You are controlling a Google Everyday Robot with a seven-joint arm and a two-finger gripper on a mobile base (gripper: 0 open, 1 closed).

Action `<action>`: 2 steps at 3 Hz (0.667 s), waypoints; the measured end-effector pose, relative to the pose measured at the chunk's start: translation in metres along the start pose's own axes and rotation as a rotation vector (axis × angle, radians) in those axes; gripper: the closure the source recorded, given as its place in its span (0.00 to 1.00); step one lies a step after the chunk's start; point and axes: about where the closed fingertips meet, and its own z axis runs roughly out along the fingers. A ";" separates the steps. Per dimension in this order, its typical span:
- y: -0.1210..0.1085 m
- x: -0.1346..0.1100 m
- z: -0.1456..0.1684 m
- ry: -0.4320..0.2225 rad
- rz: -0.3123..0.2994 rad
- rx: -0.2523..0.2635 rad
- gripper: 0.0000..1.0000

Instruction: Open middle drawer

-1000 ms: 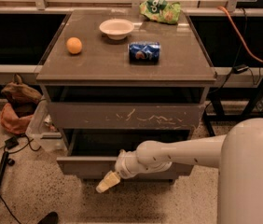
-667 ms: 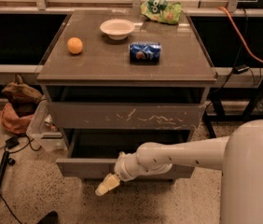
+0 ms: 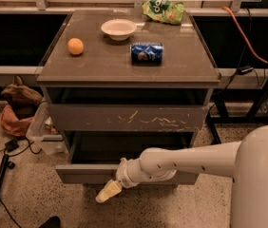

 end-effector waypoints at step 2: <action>0.010 0.000 0.008 0.019 -0.007 -0.022 0.00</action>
Offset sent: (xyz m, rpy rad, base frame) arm -0.0267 0.0324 -0.0183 -0.0346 0.0561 0.0870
